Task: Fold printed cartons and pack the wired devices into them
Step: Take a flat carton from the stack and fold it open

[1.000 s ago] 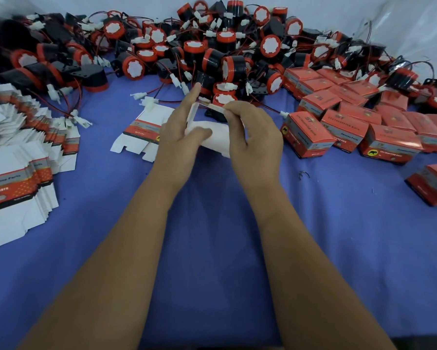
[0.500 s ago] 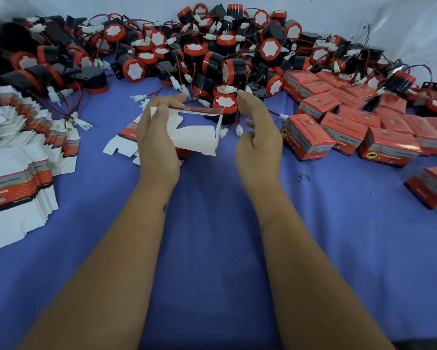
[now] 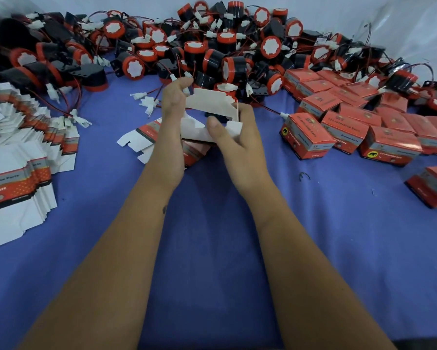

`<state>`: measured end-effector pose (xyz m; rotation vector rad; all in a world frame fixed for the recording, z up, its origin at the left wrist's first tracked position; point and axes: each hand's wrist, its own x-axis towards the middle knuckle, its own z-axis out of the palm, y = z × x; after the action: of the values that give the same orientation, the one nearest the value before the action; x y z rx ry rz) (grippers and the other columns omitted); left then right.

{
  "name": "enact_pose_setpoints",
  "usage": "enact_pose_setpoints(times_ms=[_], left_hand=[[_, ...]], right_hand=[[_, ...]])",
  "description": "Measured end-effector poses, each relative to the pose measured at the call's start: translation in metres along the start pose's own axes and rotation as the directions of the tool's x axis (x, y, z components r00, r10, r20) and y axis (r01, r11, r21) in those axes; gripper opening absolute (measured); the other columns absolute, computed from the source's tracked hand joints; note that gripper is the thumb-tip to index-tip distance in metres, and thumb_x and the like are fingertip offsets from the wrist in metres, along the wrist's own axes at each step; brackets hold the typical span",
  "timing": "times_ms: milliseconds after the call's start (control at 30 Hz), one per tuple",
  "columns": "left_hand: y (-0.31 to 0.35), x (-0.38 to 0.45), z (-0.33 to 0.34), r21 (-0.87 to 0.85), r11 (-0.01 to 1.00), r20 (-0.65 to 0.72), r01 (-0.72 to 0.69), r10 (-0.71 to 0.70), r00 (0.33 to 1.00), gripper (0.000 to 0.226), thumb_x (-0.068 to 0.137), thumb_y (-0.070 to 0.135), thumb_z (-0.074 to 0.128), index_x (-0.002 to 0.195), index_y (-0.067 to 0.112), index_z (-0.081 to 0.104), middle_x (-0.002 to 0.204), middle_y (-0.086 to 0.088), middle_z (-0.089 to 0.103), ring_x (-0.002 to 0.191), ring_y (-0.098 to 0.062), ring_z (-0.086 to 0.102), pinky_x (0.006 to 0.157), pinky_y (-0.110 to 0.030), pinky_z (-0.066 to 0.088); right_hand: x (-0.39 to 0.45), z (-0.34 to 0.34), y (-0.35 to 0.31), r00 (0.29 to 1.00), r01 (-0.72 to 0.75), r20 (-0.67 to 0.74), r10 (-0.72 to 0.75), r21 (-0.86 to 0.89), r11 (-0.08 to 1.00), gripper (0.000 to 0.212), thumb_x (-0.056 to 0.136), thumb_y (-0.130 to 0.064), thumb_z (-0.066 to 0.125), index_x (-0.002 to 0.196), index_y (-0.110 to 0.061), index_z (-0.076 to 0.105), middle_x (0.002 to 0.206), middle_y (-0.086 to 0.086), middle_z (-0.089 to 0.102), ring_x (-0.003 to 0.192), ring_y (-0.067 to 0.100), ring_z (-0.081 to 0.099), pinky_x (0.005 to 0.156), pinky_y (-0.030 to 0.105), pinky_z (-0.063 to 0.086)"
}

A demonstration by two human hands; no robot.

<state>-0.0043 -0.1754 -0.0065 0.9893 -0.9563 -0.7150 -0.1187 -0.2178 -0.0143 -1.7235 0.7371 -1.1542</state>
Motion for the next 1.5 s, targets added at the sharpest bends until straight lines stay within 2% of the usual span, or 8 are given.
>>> enact_pose_setpoints(times_ms=[233, 433, 567, 633, 833, 967, 1067, 1500], left_hand=[[-0.006, 0.000, -0.001, 0.104, 0.994, 0.075, 0.039, -0.047, 0.996, 0.048, 0.094, 0.024, 0.049, 0.142, 0.023, 0.044, 0.137, 0.003, 0.057, 0.120, -0.007, 0.059, 0.092, -0.023, 0.052], [-0.017, -0.003, -0.003, 0.368, 0.924, 0.108, 0.105, -0.155, 0.982, 0.057, 0.101, 0.061, 0.018, 0.154, 0.042, 0.018, 0.145, 0.020, 0.046, 0.126, 0.009, 0.044, 0.095, -0.014, 0.037], [-0.021, 0.000, -0.018, 0.980, 0.184, -0.028, 0.079, -0.264, 0.964, 0.051, 0.107, 0.037, 0.014, 0.150, 0.023, 0.037, 0.146, -0.010, 0.048, 0.137, -0.032, 0.037, 0.115, -0.051, 0.023], [-0.021, 0.004, -0.024, 0.978, 0.062, -0.187, 0.199, -0.159, 0.969, 0.044, 0.105, 0.030, 0.024, 0.125, 0.009, 0.056, 0.141, -0.015, 0.049, 0.141, -0.035, 0.029, 0.116, -0.057, 0.017], [-0.005, -0.003, -0.016, 0.302, 0.949, -0.167, -0.087, 0.143, 0.976, 0.040, 0.105, 0.037, 0.028, 0.143, 0.028, 0.041, 0.152, 0.007, 0.039, 0.144, -0.003, 0.030, 0.114, -0.017, 0.029], [-0.002, -0.009, 0.007, 0.071, 0.990, 0.046, -0.118, 0.115, 0.992, 0.055, 0.097, 0.056, 0.045, 0.144, 0.033, 0.030, 0.148, 0.006, 0.047, 0.135, -0.006, 0.046, 0.108, -0.024, 0.041], [-0.004, -0.007, 0.011, 0.112, 0.991, 0.006, -0.075, 0.075, 0.997, 0.046, 0.099, 0.034, 0.049, 0.142, 0.029, 0.037, 0.118, 0.034, 0.062, 0.115, 0.008, 0.058, 0.091, -0.013, 0.048], [-0.002, -0.004, 0.011, 0.024, 0.999, -0.173, 0.041, -0.036, 0.984, 0.036, 0.099, 0.019, 0.049, 0.094, 0.049, 0.070, 0.098, 0.022, 0.073, 0.095, -0.003, 0.069, 0.077, -0.023, 0.056]], right_hand=[[0.007, -0.004, -0.001, 0.986, -0.067, -0.132, 0.099, 0.226, 0.972, 0.012, 0.094, -0.032, 0.062, 0.105, -0.033, 0.057, 0.109, -0.006, 0.068, 0.104, 0.013, 0.066, 0.089, 0.038, 0.056], [0.014, -0.017, -0.004, 0.901, -0.101, -0.350, 0.257, 0.406, 0.908, 0.019, 0.091, -0.042, 0.065, 0.097, -0.025, 0.059, 0.091, -0.011, 0.069, 0.084, 0.004, 0.068, 0.070, 0.022, 0.055], [0.012, -0.026, -0.009, 0.842, -0.021, -0.469, 0.266, 0.465, 0.885, 0.013, 0.095, -0.040, 0.060, 0.095, -0.028, 0.058, 0.073, -0.031, 0.065, 0.073, -0.016, 0.061, 0.061, 0.004, 0.046], [0.009, -0.024, -0.013, 0.863, -0.002, -0.450, 0.228, 0.449, 0.893, 0.013, 0.096, -0.036, 0.060, 0.099, -0.024, 0.056, 0.072, -0.034, 0.063, 0.073, -0.017, 0.059, 0.063, 0.002, 0.045], [0.004, -0.008, -0.011, 0.977, 0.001, -0.207, 0.058, 0.276, 0.961, 0.012, 0.089, -0.033, 0.063, 0.098, -0.030, 0.057, 0.093, -0.014, 0.066, 0.087, 0.001, 0.063, 0.074, 0.022, 0.053], [0.005, -0.007, -0.007, 0.985, -0.065, -0.133, 0.112, 0.320, 0.945, 0.014, 0.091, -0.029, 0.065, 0.103, -0.026, 0.058, 0.096, -0.013, 0.069, 0.092, 0.001, 0.066, 0.074, 0.019, 0.053], [0.006, -0.007, -0.005, 0.985, -0.121, -0.082, 0.150, 0.289, 0.950, 0.025, 0.087, -0.028, 0.070, 0.107, -0.019, 0.059, 0.104, -0.005, 0.071, 0.099, 0.012, 0.068, 0.082, 0.032, 0.057], [0.009, -0.011, -0.002, 0.987, -0.138, -0.051, 0.149, 0.180, 0.974, 0.010, 0.094, -0.019, 0.063, 0.101, -0.015, 0.067, 0.100, 0.008, 0.072, 0.094, 0.024, 0.068, 0.080, 0.035, 0.057]])
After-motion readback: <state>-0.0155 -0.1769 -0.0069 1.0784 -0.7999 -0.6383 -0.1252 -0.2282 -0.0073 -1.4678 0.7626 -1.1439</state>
